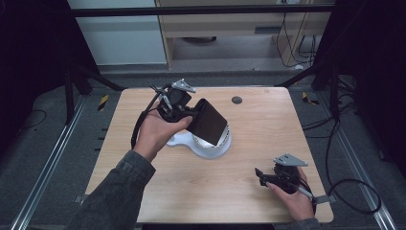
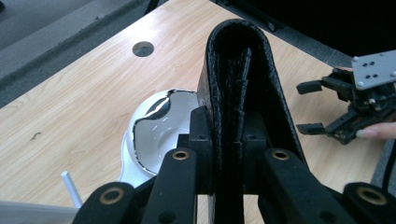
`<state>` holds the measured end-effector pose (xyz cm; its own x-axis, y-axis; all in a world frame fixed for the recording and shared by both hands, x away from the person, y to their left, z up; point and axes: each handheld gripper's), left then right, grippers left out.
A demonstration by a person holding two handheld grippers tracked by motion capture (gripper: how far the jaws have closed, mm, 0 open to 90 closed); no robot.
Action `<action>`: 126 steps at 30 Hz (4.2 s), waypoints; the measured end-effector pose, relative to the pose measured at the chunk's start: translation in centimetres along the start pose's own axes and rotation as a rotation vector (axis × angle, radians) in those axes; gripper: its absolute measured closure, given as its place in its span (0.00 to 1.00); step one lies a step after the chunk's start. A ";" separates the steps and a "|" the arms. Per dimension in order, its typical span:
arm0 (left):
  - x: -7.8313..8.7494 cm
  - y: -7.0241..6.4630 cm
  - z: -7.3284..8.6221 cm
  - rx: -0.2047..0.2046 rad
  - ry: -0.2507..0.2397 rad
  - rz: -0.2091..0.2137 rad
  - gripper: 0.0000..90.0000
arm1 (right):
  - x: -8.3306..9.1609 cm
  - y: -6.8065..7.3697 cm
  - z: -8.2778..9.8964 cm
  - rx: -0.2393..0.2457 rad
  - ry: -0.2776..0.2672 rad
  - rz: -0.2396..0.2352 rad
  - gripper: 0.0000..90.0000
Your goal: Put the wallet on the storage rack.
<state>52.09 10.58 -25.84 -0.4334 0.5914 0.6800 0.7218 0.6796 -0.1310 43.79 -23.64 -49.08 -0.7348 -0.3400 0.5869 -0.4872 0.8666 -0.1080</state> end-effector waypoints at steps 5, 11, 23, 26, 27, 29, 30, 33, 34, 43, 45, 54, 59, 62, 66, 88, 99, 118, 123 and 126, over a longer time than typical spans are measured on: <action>0.5 0.6 0.2 0.011 -0.019 -0.008 0.89 | 0.0 0.0 0.1 -0.003 0.005 0.003 0.12; 0.5 1.2 0.1 0.025 -0.030 -0.019 0.89 | -0.1 -0.2 0.3 -0.011 0.024 0.016 0.12; -0.3 2.0 0.5 0.047 -0.030 -0.031 0.89 | -0.2 -0.3 0.5 -0.007 0.042 0.023 0.12; -0.5 2.2 0.6 0.053 -0.030 -0.026 0.89 | -0.2 -0.3 0.5 -0.010 0.044 0.024 0.12; -0.6 2.2 0.7 0.055 -0.028 -0.025 0.89 | -0.2 -0.3 0.5 -0.010 0.044 0.023 0.12; -0.8 2.2 0.8 0.055 -0.026 -0.025 0.89 | -0.2 -0.3 0.5 -0.010 0.045 0.020 0.12; -0.9 2.2 0.8 0.056 -0.027 -0.028 0.89 | -0.2 -0.3 0.5 -0.016 0.048 0.015 0.12; -1.3 2.3 0.9 0.061 -0.020 -0.036 0.89 | -0.2 -0.3 0.5 -0.017 0.050 0.014 0.12; -1.5 2.4 1.0 0.065 -0.018 -0.035 0.89 | -0.2 -0.3 0.5 -0.016 0.051 0.015 0.12; -3.4 2.7 1.9 0.089 0.003 -0.034 0.89 | -0.3 -0.4 0.6 -0.012 0.055 0.015 0.12; -3.7 2.9 2.0 0.105 0.004 -0.027 0.89 | -0.2 -0.3 0.6 -0.011 0.054 0.013 0.12; -5.5 3.4 2.5 0.142 0.026 -0.015 0.89 | -0.3 -0.3 0.6 -0.012 0.061 0.010 0.12; -6.4 3.5 2.7 0.162 0.033 -0.011 0.88 | -0.4 -0.2 0.7 -0.011 0.064 0.009 0.12; -6.5 3.7 2.6 0.172 0.034 -0.010 0.88 | -0.4 -0.2 0.7 -0.013 0.065 0.007 0.12; -6.6 3.9 2.6 0.180 0.039 -0.012 0.88 | -0.4 -0.2 0.7 -0.013 0.066 0.006 0.12; -5.7 4.4 2.7 0.134 -0.042 -0.150 0.75 | -0.6 -0.1 0.8 -0.007 0.088 -0.002 0.12; -4.9 4.2 2.7 0.126 -0.103 -0.192 0.66 | -0.8 0.1 0.8 0.011 0.096 -0.007 0.13; -3.8 3.9 2.6 0.106 -0.159 -0.180 0.57 | -0.9 0.1 0.9 0.012 0.104 -0.015 0.12; -3.4 3.9 2.6 0.102 -0.177 -0.180 0.58 | -0.9 0.2 0.9 0.012 0.108 -0.017 0.13; -3.2 3.9 2.6 0.100 -0.185 -0.180 0.59 | -0.9 0.2 0.9 0.017 0.109 -0.019 0.13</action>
<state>54.86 12.44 -30.35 -0.6481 0.5201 0.5564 0.5709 0.8153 -0.0971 43.97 -23.52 -50.36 -0.6704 -0.3137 0.6724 -0.5090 0.8538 -0.1092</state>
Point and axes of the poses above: each handheld gripper's, and its own axes: x roughly backward along the jaws, z roughly out of its underside, y roughly to its left, and after that the axes turned 8 degrees about x, right-handed
